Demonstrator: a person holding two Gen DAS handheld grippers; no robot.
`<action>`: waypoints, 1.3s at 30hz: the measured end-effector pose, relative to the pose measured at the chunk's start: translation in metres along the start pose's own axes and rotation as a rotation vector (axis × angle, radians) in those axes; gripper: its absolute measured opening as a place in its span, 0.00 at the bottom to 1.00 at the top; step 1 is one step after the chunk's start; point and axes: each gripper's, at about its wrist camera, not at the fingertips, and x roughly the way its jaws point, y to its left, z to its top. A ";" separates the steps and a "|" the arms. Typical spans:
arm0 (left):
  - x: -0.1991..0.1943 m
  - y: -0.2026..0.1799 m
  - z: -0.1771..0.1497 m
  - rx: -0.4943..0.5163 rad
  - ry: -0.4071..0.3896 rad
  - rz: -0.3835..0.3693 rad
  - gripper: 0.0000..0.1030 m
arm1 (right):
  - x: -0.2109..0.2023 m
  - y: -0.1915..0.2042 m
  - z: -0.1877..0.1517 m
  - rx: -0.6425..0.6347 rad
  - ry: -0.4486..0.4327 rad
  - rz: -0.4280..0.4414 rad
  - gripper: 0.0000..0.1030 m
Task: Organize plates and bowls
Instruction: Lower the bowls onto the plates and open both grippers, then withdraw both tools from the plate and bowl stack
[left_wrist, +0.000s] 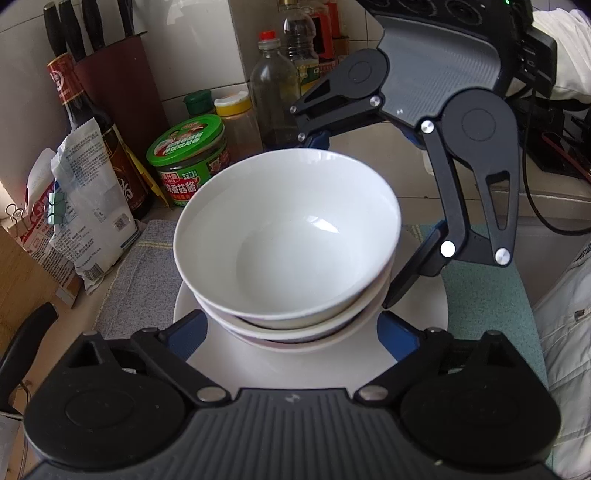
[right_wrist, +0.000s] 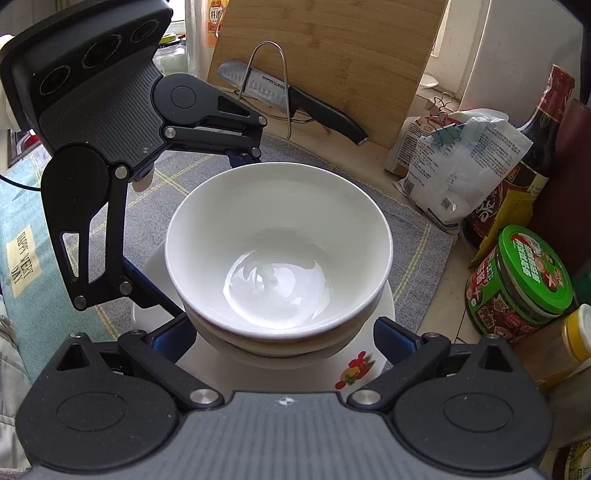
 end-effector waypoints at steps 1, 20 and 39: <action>-0.001 -0.001 -0.001 0.000 -0.003 0.016 0.97 | 0.000 0.002 0.000 -0.012 0.000 -0.010 1.00; -0.040 -0.031 -0.014 -0.267 -0.113 0.256 0.99 | -0.012 0.019 -0.012 -0.027 -0.009 -0.045 1.00; -0.098 -0.074 -0.040 -0.721 -0.042 0.559 0.99 | -0.041 0.095 -0.038 0.809 0.066 -0.480 1.00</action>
